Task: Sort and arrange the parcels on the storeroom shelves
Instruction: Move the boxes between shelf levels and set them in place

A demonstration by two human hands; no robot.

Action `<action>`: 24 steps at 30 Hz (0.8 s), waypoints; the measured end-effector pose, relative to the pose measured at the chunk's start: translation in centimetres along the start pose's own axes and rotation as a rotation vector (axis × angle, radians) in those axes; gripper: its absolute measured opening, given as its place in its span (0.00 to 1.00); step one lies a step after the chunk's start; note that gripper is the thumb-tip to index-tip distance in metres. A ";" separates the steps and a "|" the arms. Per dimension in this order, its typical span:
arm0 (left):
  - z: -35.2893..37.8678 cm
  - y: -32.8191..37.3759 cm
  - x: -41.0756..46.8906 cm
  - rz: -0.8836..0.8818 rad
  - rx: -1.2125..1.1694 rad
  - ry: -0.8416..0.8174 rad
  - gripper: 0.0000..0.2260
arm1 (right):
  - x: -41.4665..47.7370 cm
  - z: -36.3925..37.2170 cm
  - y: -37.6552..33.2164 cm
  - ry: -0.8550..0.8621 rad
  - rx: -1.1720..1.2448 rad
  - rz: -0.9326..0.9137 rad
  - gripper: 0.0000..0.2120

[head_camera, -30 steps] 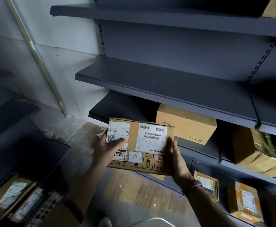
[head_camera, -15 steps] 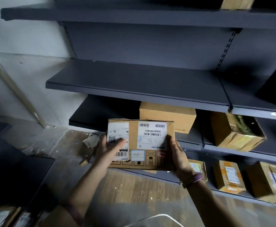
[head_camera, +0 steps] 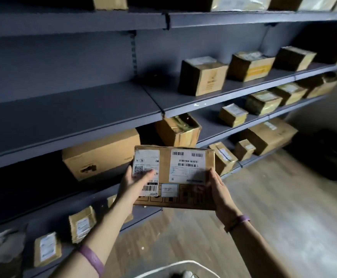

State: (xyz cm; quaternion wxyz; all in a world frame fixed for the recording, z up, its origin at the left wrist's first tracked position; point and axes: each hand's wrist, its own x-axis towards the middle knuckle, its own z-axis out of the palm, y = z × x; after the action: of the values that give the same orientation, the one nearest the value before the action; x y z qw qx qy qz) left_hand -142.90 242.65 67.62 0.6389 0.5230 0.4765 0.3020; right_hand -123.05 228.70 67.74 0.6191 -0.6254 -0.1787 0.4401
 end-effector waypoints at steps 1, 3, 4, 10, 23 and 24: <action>2.0 0.5 0.5 -0.007 0.011 -0.048 0.43 | -0.3 -1.6 -0.4 0.052 0.019 -0.016 0.20; 5.9 1.3 1.4 0.002 0.053 -0.143 0.49 | -0.8 -4.9 -1.3 0.144 0.066 -0.050 0.16; 7.8 1.7 1.8 0.006 0.065 -0.187 0.51 | -1.0 -6.4 -1.7 0.186 0.082 -0.064 0.16; 21.4 3.5 3.9 0.071 0.142 -0.381 0.46 | -1.2 -16.6 -4.0 0.366 0.118 -0.148 0.23; 54.1 7.8 10.8 0.083 0.251 -0.625 0.54 | 8.4 -43.2 -12.9 0.546 0.126 -0.243 0.28; 56.3 8.2 11.3 0.084 0.253 -0.632 0.53 | 9.1 -44.8 -13.6 0.559 0.128 -0.248 0.28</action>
State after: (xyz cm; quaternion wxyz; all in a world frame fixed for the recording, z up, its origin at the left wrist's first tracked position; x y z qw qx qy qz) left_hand -85.84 233.47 72.06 0.6720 0.6849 0.2667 0.0898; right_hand -79.08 210.32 70.51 0.7315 -0.6553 -0.0483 0.1822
